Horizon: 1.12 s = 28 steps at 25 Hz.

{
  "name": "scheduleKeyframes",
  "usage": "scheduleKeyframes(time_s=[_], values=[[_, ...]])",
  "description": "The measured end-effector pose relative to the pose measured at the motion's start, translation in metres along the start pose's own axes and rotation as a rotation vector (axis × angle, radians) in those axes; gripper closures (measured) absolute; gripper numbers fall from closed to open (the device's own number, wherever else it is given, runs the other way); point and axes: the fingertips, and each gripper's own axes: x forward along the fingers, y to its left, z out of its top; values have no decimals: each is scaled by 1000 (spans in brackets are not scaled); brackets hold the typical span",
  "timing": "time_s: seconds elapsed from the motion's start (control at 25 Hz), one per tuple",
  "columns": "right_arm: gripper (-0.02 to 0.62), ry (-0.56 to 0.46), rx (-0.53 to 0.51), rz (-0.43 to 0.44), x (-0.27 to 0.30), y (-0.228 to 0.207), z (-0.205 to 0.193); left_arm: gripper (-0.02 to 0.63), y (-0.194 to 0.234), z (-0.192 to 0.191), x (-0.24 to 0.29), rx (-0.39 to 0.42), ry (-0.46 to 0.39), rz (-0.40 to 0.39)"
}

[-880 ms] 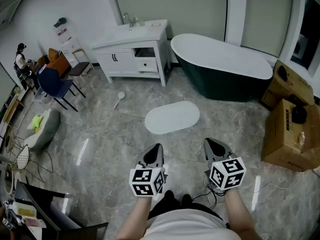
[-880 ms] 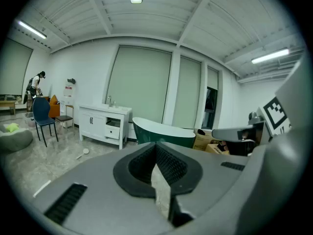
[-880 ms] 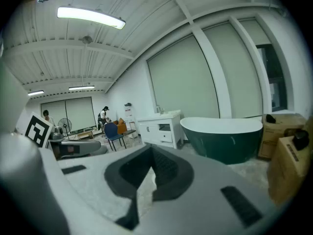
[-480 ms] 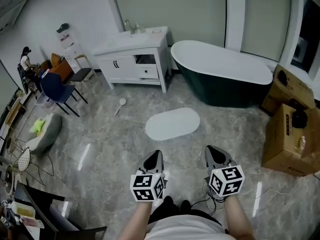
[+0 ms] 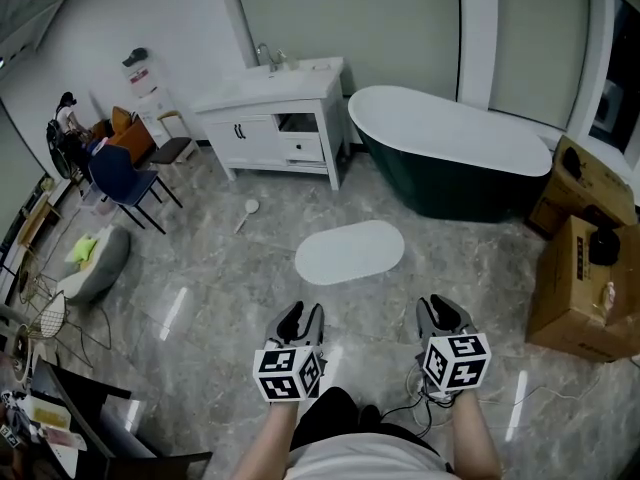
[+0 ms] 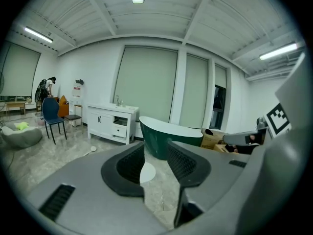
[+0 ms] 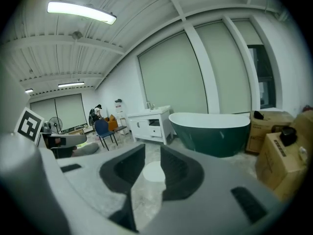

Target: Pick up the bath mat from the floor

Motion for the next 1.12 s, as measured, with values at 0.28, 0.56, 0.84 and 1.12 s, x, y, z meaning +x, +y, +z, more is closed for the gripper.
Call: scheduleKeyframes(time_s=[0.28,0.56,0.84,1.12], values=[[495,32,19,0,14,-10,-5,417,15,-1,11,8,15,40],[495,35,46,-1,43,-17,3,414,33,6,42,-8,25,50],[495,52,47,-12,101,-31,16,405,61,13,104,-28,38,39],[495,82,27,5,189,-38,52,400,113,40,184,-60,40,55]])
